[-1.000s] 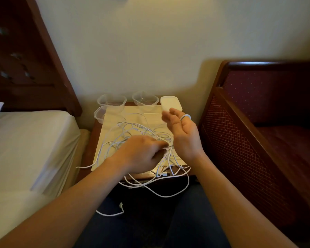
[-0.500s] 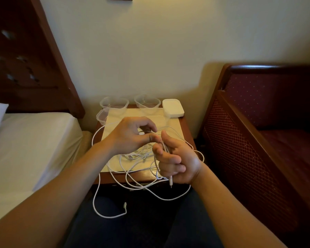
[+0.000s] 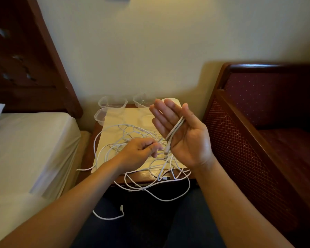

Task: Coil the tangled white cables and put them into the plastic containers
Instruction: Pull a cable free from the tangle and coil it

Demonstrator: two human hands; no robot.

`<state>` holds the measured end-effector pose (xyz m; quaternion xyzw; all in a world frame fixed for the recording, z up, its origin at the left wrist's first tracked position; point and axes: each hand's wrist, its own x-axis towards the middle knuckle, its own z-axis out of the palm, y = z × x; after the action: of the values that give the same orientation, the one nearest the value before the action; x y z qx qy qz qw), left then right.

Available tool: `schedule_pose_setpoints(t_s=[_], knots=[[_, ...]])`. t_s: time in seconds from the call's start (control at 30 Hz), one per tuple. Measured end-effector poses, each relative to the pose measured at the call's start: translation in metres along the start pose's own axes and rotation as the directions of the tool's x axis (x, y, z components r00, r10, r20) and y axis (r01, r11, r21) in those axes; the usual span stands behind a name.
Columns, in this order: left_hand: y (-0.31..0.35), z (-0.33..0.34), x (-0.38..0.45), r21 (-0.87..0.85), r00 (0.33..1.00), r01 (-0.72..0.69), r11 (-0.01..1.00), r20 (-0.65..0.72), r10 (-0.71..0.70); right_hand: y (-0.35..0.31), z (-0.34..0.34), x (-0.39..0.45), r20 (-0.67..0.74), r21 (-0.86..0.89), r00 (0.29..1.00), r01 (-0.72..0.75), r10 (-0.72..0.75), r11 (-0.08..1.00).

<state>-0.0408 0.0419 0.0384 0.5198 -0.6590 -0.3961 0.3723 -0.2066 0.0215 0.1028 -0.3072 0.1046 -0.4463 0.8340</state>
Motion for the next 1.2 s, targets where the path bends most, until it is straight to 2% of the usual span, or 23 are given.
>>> schedule_pose_setpoints(t_s=[0.03,0.1,0.17,0.23,0.27,0.33,0.4,0.43,0.47,0.5,0.57,0.6,0.63,0.67,0.7,0.73,0.8,0.9,0.97,1.0,1.07,1.13,1.2], knots=[[0.0,-0.002,-0.002,0.037,1.0,0.003,0.999,0.008,-0.004,-0.003,-0.002,0.004,-0.078,-0.116,0.995,0.056,-0.065,0.992],[0.004,-0.006,0.0,0.144,0.997,-0.049,0.988,0.059,0.041,-0.003,-0.011,0.011,-0.138,-0.283,0.977,0.12,-0.164,0.952],[0.016,-0.006,0.002,0.296,0.988,-0.123,0.947,0.129,0.088,0.0,-0.022,0.015,-0.173,-0.438,0.969,0.085,-0.176,0.895],[0.025,-0.008,0.003,0.388,0.984,-0.153,0.909,0.143,0.105,0.002,-0.029,0.016,-0.215,-0.645,0.964,-0.019,-0.157,0.764],[0.029,-0.01,0.002,0.404,0.982,-0.167,0.899,0.146,0.117,0.002,-0.03,0.015,-0.214,-0.783,0.962,-0.063,-0.172,0.619],[0.035,-0.014,0.0,0.496,0.972,-0.225,0.839,0.175,0.157,0.005,-0.028,0.014,-0.168,-0.972,0.972,-0.136,-0.166,0.193],[0.038,-0.018,0.002,0.627,0.958,-0.284,0.725,0.204,0.199,0.008,-0.027,0.013,-0.161,-0.963,0.985,-0.171,-0.064,-0.21],[0.04,-0.022,0.003,0.658,0.956,-0.294,0.694,0.203,0.212,0.008,-0.028,0.012,-0.183,-0.939,0.983,-0.174,0.003,-0.298],[0.04,-0.027,0.004,0.665,0.955,-0.297,0.685,0.193,0.227,0.007,-0.031,0.011,-0.223,-0.936,0.973,-0.196,0.062,-0.294],[0.041,-0.033,0.005,0.652,0.952,-0.302,0.695,0.176,0.249,0.005,-0.032,0.008,-0.288,-0.947,0.95,-0.264,0.121,-0.181],[0.039,-0.045,0.006,0.579,0.945,-0.318,0.751,0.13,0.3,0.007,-0.036,0.0,-0.383,-0.87,0.888,-0.439,0.254,0.225],[0.037,-0.049,0.006,0.52,0.941,-0.326,0.79,0.097,0.324,0.008,-0.039,-0.004,-0.358,-0.774,0.863,-0.488,0.356,0.403],[0.035,-0.051,0.007,0.452,0.94,-0.322,0.832,0.05,0.336,0.01,-0.039,-0.008,-0.273,-0.644,0.838,-0.525,0.473,0.557],[0.033,-0.049,0.008,0.373,0.944,-0.304,0.876,-0.004,0.33,0.013,-0.04,-0.01,-0.12,-0.48,0.813,-0.549,0.569,0.684],[0.031,-0.045,0.008,0.272,0.949,-0.282,0.92,-0.06,0.308,0.016,-0.039,-0.011,0.074,-0.303,0.788,-0.567,0.612,0.766],[0.031,-0.038,0.009,0.14,0.955,-0.262,0.955,-0.106,0.278,0.019,-0.037,-0.011,0.249,-0.141,0.763,-0.581,0.597,0.802],[0.032,-0.022,0.011,-0.125,0.965,-0.239,0.963,-0.142,0.221,0.021,-0.029,-0.01,0.439,0.086,0.751,-0.582,0.493,0.809],[0.032,-0.007,0.012,-0.341,0.976,-0.185,0.922,-0.176,0.131,0.019,-0.019,-0.007,0.495,0.22,0.819,-0.442,0.291,0.87],[0.026,-0.003,0.013,-0.406,0.989,-0.113,0.907,-0.132,0.064,0.014,-0.012,-0.003,0.418,0.256,0.886,-0.326,0.2,0.91],[0.021,-0.002,0.014,-0.396,0.994,-0.08,0.915,-0.099,0.044,0.01,-0.007,-0.001,0.311,0.213,0.936,-0.238,0.165,0.948],[0.011,-0.002,0.011,-0.281,0.999,-0.038,0.959,-0.027,0.032,0.002,-0.002,0.003,0.066,-0.019,0.997,-0.029,0.03,0.999],[0.004,0.0,0.009,-0.165,0.999,-0.013,0.986,0.03,0.018,0.0,-0.002,0.011,-0.055,-0.259,0.987,0.133,-0.152,0.957],[0.005,-0.001,0.008,-0.129,0.998,0.038,0.991,0.057,-0.031,0.005,-0.011,0.018,-0.081,-0.458,0.968,0.175,-0.237,0.871]])
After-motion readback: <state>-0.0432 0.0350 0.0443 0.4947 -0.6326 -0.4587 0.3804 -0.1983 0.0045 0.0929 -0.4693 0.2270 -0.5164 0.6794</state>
